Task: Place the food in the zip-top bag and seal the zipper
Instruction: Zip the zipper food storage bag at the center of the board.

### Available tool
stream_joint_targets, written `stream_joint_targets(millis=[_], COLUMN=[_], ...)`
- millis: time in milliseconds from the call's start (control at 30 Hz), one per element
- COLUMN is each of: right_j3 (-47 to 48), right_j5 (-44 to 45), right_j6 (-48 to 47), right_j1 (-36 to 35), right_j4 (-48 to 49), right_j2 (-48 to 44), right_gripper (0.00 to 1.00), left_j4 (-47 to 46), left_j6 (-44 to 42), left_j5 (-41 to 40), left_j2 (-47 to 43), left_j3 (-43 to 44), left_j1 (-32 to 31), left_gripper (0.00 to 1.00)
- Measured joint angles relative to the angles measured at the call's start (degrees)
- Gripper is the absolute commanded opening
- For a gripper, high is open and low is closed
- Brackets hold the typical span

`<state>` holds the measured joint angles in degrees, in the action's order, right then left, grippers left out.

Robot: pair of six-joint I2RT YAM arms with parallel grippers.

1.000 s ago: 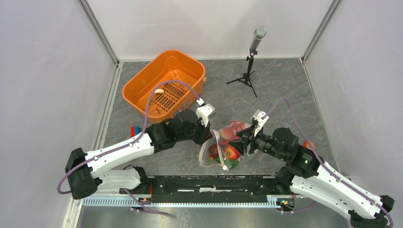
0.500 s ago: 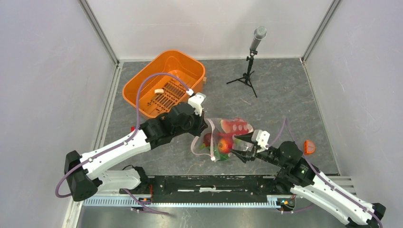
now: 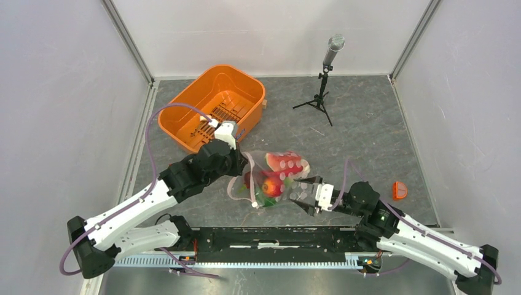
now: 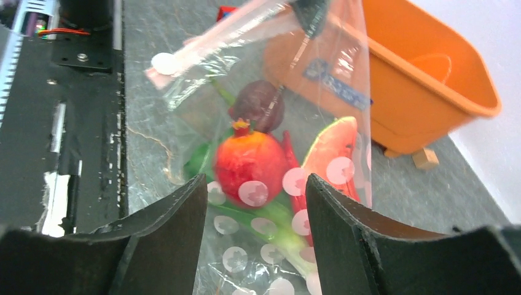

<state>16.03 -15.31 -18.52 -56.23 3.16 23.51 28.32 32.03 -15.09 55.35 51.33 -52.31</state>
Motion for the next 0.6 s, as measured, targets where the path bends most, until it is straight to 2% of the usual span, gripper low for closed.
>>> stream_joint_targets(millis=[200,400,533,600], right_j3=[0.0,-0.5,-2.1,-2.8], right_j5=[6.9,28.7,40.9,47.6], right_j6=[-4.1,-8.0,-9.6,-11.9], right_j1=[-13.0,-32.9,-38.0,-40.7], right_j4=[4.0,13.9,22.5,30.1], right_j2=[4.5,18.1,25.0,29.9], right_gripper=[0.64,0.66,0.68,0.66], left_j4=[1.7,1.7,1.9,1.9], left_j6=[3.8,4.9,5.3,5.5], left_j5=[-1.5,-1.4,-1.4,-1.4], left_j2=[-2.2,-2.3,-2.8,-2.9], left_j3=[-1.2,-1.2,-1.4,-1.5], left_j1=[2.3,2.4,2.4,2.4], left_gripper=[0.02,0.02,0.02,0.02])
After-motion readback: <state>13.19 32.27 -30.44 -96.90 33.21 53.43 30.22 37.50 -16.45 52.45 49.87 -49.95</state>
